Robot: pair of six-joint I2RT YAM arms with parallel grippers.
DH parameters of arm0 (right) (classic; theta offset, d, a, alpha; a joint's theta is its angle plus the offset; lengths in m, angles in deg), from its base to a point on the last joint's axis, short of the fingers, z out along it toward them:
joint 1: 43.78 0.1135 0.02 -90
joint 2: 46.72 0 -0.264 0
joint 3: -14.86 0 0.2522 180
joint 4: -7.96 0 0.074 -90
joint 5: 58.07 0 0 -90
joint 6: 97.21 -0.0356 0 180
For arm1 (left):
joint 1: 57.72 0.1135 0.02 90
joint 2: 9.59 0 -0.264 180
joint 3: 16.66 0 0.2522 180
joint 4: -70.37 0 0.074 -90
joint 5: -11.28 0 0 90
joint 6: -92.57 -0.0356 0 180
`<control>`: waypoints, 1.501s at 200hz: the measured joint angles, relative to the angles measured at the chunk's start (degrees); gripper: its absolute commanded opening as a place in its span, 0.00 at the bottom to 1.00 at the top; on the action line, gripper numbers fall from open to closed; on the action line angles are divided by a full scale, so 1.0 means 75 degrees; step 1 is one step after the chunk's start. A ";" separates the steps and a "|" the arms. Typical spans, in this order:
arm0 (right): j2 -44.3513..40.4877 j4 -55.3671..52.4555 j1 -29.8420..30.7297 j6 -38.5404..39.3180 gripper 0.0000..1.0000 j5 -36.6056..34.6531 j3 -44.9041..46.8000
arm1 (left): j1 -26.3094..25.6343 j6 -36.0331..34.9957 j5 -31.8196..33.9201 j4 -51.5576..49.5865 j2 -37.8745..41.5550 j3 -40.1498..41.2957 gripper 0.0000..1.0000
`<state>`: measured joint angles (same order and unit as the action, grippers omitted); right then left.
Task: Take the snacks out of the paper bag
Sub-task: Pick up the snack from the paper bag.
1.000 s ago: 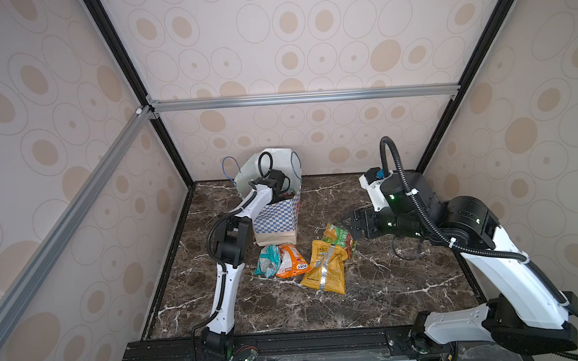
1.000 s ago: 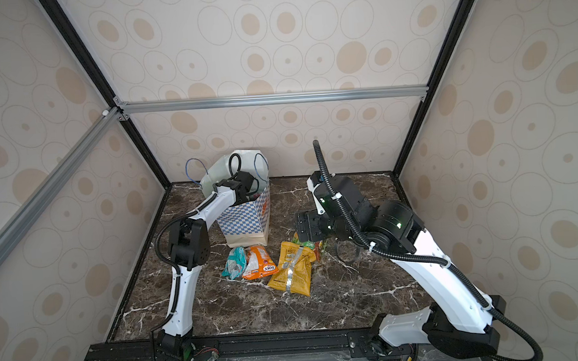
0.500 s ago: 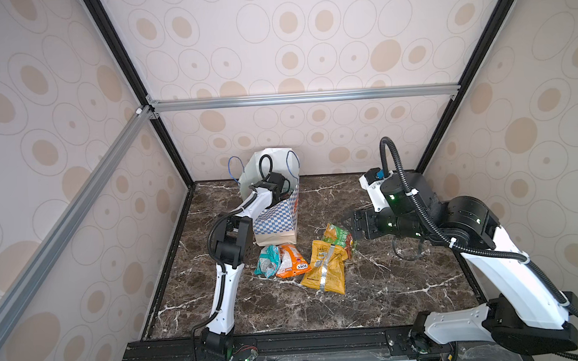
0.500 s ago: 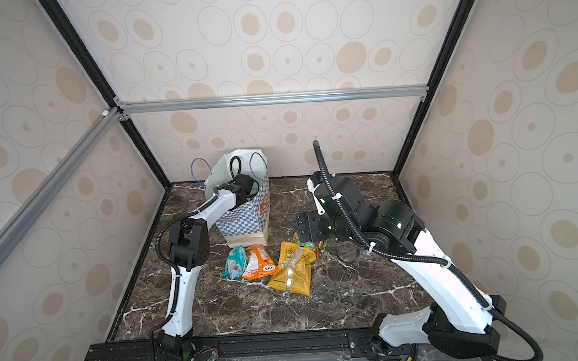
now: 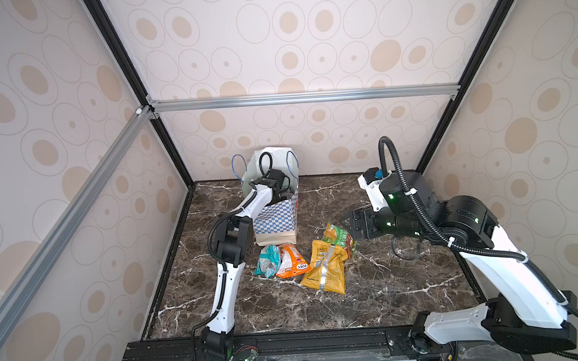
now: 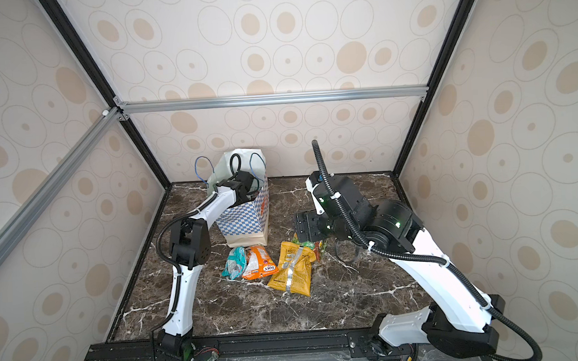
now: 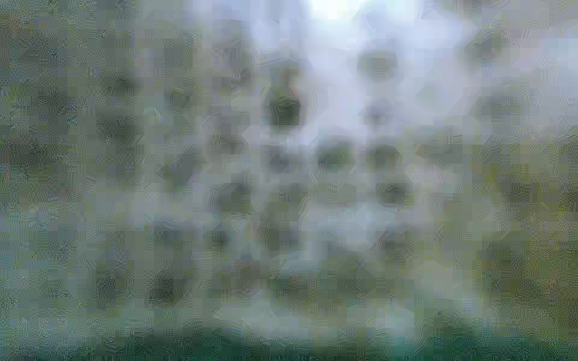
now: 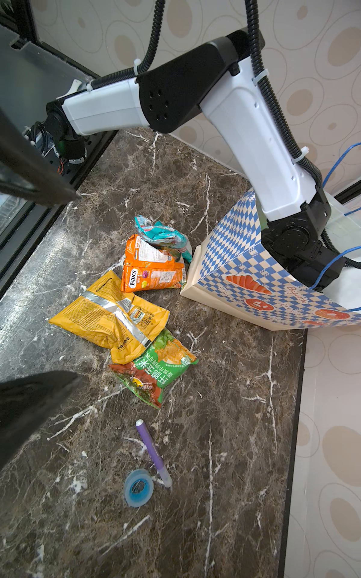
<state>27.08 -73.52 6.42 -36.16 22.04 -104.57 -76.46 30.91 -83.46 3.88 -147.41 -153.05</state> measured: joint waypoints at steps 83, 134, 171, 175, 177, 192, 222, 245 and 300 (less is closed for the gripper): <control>0.0029 0.0003 0.0003 -0.0017 0.86 0.0096 0.0000 | 0.0000 -0.0015 0.0189 -0.1052 -0.0090 -0.1218 0.00; 0.0029 0.0003 0.0003 -0.0020 0.86 0.0119 0.0000 | 0.0000 -0.0015 0.0376 -0.1303 0.0035 -0.1580 0.00; 0.0029 0.0047 0.0000 -0.0020 0.86 0.0146 0.0000 | 0.0000 -0.0015 0.0484 -0.1536 0.0309 -0.1891 0.00; 0.0029 0.0058 0.0003 -0.0020 0.86 0.0146 0.0000 | 0.0000 -0.0015 0.0495 -0.1571 0.0344 -0.1964 0.00; 0.0029 0.0061 0.0000 -0.0020 0.86 0.0146 0.0000 | 0.0000 -0.0015 0.0498 -0.1574 0.0356 -0.1985 0.00; 0.0029 0.0085 0.0000 -0.0017 0.86 0.0154 0.0000 | 0.0000 -0.0015 0.0513 -0.1632 0.0516 -0.2200 0.00; 0.0029 0.0137 0.0000 -0.0020 0.86 0.0181 0.0006 | 0.0000 -0.0015 0.0586 -0.1638 0.0982 -0.2451 0.00; 0.0029 0.0169 0.0003 -0.0017 0.86 0.0219 0.0006 | 0.0000 -0.0015 0.0673 -0.1644 0.1314 -0.2576 0.00; 0.0029 0.0175 0.0000 -0.0017 0.86 0.0344 0.0006 | 0.0000 -0.0009 0.0842 -0.1582 0.1859 -0.2757 0.00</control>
<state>27.30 -72.21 6.42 -36.29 24.62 -104.52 -76.46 30.84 -77.14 -7.98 -133.47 -173.73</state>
